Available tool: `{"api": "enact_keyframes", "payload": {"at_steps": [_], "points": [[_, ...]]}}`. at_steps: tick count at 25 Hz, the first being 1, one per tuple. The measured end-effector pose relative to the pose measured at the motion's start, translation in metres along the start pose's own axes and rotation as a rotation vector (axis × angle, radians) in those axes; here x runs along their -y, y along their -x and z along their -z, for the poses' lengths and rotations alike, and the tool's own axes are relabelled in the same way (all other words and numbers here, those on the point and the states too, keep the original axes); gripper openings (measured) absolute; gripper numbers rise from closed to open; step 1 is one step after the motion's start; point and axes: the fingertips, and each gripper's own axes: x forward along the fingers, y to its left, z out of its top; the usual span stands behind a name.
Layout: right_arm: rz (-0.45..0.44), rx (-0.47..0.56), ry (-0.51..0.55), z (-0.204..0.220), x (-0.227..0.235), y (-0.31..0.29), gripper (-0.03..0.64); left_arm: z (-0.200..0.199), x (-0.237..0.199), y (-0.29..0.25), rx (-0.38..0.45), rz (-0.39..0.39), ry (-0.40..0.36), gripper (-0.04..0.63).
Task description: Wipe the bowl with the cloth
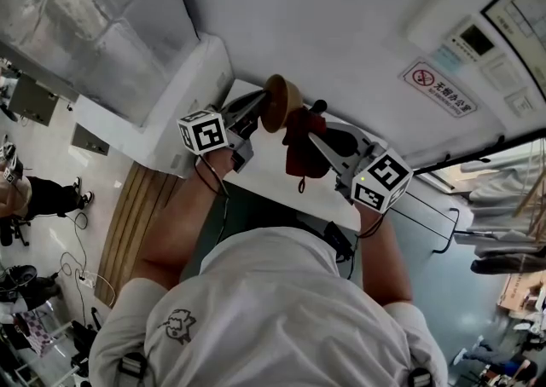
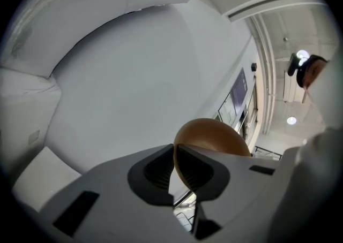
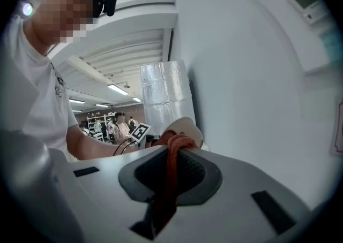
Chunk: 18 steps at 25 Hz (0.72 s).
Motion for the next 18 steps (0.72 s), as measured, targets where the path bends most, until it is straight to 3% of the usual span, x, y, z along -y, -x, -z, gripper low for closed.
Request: {"api": "enact_keyframes", "payload": {"at_steps": [9,18], "points": [[0.064,0.012,0.034,-0.009,0.014,0.001,0.048,0.014,0.005,-0.001,-0.111,-0.044,-0.128,0.032],[0.114,0.04,0.004,-0.011,0.033,0.001,0.048,0.021,0.026,0.0,-0.218,0.032,-0.26,0.029]]}}
